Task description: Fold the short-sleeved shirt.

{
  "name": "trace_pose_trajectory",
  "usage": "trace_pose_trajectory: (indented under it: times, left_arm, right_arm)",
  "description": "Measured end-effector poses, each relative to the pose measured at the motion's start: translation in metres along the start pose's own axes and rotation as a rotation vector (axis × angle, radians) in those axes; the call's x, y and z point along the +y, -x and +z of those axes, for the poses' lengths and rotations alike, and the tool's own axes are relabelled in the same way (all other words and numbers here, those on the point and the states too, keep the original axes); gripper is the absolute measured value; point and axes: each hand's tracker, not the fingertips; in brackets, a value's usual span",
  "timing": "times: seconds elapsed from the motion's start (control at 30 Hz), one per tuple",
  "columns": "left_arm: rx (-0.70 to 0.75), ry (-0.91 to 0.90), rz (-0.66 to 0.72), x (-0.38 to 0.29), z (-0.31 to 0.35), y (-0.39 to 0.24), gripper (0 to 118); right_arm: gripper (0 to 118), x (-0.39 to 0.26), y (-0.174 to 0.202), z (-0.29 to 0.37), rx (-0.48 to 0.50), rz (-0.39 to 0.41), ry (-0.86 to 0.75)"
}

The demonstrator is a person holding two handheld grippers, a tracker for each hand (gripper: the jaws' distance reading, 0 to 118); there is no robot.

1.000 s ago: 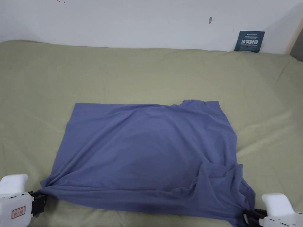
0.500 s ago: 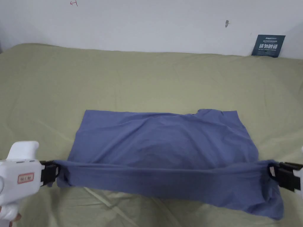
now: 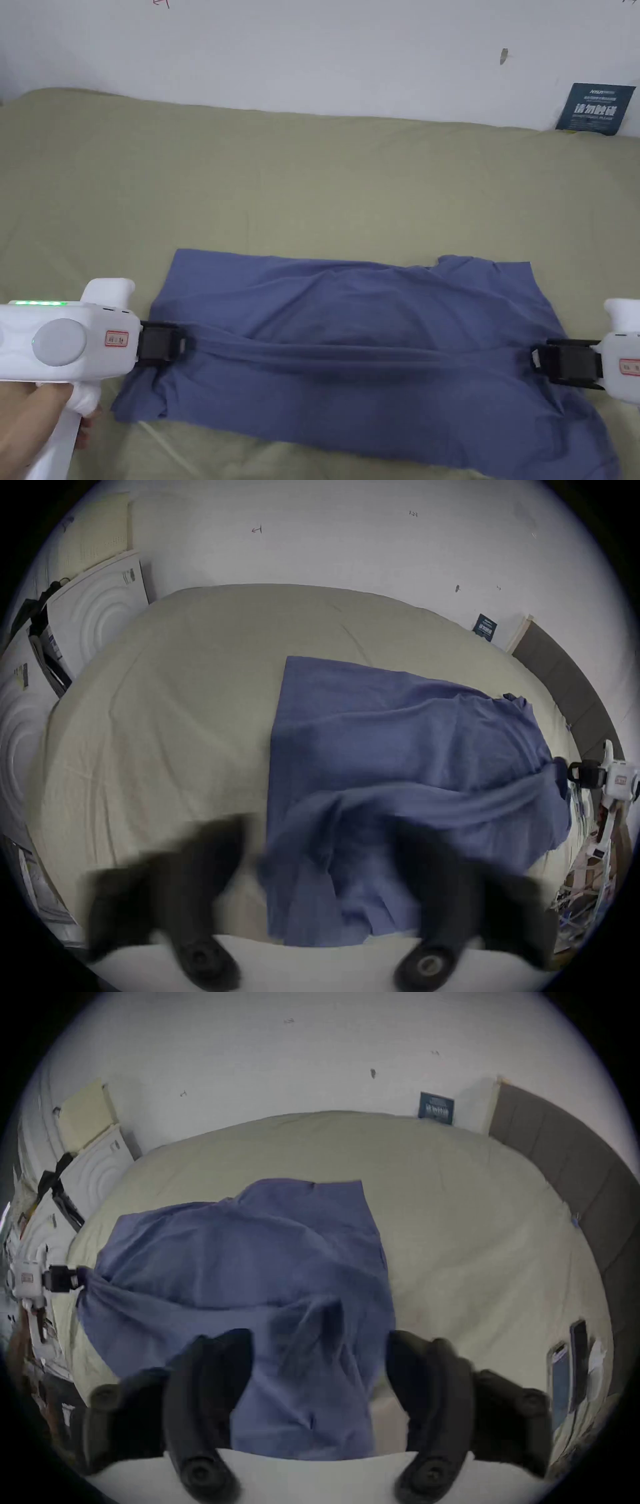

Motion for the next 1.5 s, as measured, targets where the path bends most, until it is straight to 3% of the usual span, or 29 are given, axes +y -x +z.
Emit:
trace_pose_trajectory:
  times: [0.03, 0.13, 0.17, 0.2, 0.23, 0.27, 0.3, 0.4, 0.43, 0.47, 0.5, 0.53, 0.57, 0.67, 0.73, 0.77, 0.8, 0.87, 0.93, 1.0, 1.03, 1.07, 1.17, 1.2, 1.27, 1.3, 1.37, 1.5]
  left_arm:
    - [-0.006, 0.003, 0.01, -0.005, 0.004, -0.001, 118]
    - [-0.008, -0.005, 0.003, -0.022, 0.029, -0.003, 113]
    - [0.013, -0.024, 0.0, -0.031, 0.04, -0.004, 105]
    - [0.022, -0.032, -0.005, -0.037, 0.048, -0.005, 73]
    - [0.021, -0.026, -0.016, -0.041, 0.043, 0.002, 27]
    - [0.032, -0.021, -0.019, -0.047, 0.047, 0.001, 0]
    - [0.043, -0.028, -0.01, -0.053, 0.047, 0.001, 0]
    - [0.011, -0.004, 0.018, -0.06, 0.041, 0.004, 0]
    - [0.011, -0.009, 0.029, -0.061, 0.039, 0.003, 7]
    - [0.013, -0.012, 0.03, -0.061, 0.036, 0.003, 30]
    - [0.02, -0.018, 0.04, -0.06, 0.035, 0.002, 88]
    - [0.027, -0.011, 0.047, -0.058, 0.03, 0.003, 116]
    - [0.041, 0.009, 0.049, -0.058, 0.022, 0.004, 118]
    - [0.055, 0.028, 0.049, -0.057, 0.009, 0.002, 117]
    - [0.066, 0.067, 0.049, -0.057, -0.006, 0.001, 100]
    - [0.097, 0.076, 0.045, -0.058, -0.004, 0.0, 100]
    - [0.083, 0.071, 0.043, -0.058, -0.003, 0.001, 68]
    - [0.072, 0.05, 0.049, -0.057, 0.003, -0.002, 47]
    - [-0.007, 0.054, 0.033, -0.058, 0.008, -0.003, 14]
    - [0.036, 0.044, 0.01, -0.057, 0.011, -0.011, 5]
    - [0.014, 0.049, -0.005, -0.056, 0.011, -0.011, 5]
    - [0.028, 0.042, -0.001, -0.056, 0.012, -0.014, 5]
    - [0.03, 0.044, 0.004, -0.053, 0.01, -0.011, 5]
    - [0.029, 0.046, 0.008, -0.053, 0.01, -0.01, 5]
    - [0.028, 0.045, 0.023, -0.053, 0.012, -0.01, 5]
    - [0.026, 0.043, 0.024, -0.054, 0.013, -0.006, 5]
    - [0.031, 0.042, 0.02, -0.055, 0.019, -0.007, 5]
    - [0.035, 0.036, 0.025, -0.057, 0.037, -0.003, 5]
  right_arm:
    - [85, -0.007, 0.0, 0.005, 0.013, -0.011, -0.015]
    - [84, -0.032, -0.001, 0.029, -0.026, -0.002, -0.026]
    - [82, -0.041, -0.002, 0.038, -0.033, -0.003, -0.026]
    - [77, -0.05, -0.003, 0.046, -0.031, -0.011, -0.038]
    - [64, -0.059, -0.004, 0.054, -0.018, -0.03, -0.051]
    - [37, -0.068, -0.002, 0.062, -0.023, -0.034, -0.059]
    - [1, -0.074, -0.002, 0.066, -0.032, -0.029, -0.069]
    - [1, -0.089, -0.005, 0.071, -0.068, -0.01, -0.063]
    - [1, -0.092, -0.006, 0.071, -0.058, -0.015, -0.049]
    - [1, -0.094, -0.007, 0.071, -0.056, -0.016, -0.043]
    - [1, -0.097, -0.007, 0.071, -0.059, -0.014, -0.041]
    - [1, -0.097, -0.007, 0.071, -0.06, -0.012, -0.04]
    - [1, -0.098, -0.007, 0.071, -0.056, -0.011, -0.038]
    - [1, -0.098, -0.005, 0.069, -0.045, -0.021, -0.041]
    - [1, -0.096, -0.004, 0.065, -0.043, -0.019, -0.04]
    - [1, -0.095, -0.004, 0.063, -0.042, -0.015, -0.036]
    - [1, -0.096, -0.007, 0.056, -0.042, -0.015, -0.03]
    - [1, -0.095, -0.008, 0.053, -0.037, -0.01, -0.023]
    - [5, -0.095, -0.009, 0.05, -0.003, -0.022, 0.0]
    - [72, -0.092, -0.008, 0.045, 0.003, -0.039, 0.006]
    - [91, -0.094, -0.011, 0.041, 0.016, -0.052, 0.013]
    - [94, -0.094, -0.011, 0.041, 0.035, -0.058, 0.022]
    - [89, -0.094, -0.015, 0.024, 0.019, -0.07, 0.062]
    - [75, -0.094, -0.016, 0.022, 0.025, -0.071, 0.081]
    - [7, -0.097, -0.018, 0.023, -0.009, -0.046, 0.07]
    - [7, -0.099, -0.019, 0.026, -0.02, -0.039, 0.055]
    - [7, -0.098, -0.019, 0.034, 0.037, -0.102, 0.059]
    - [7, -0.097, -0.014, 0.06, 0.009, -0.055, 0.012]
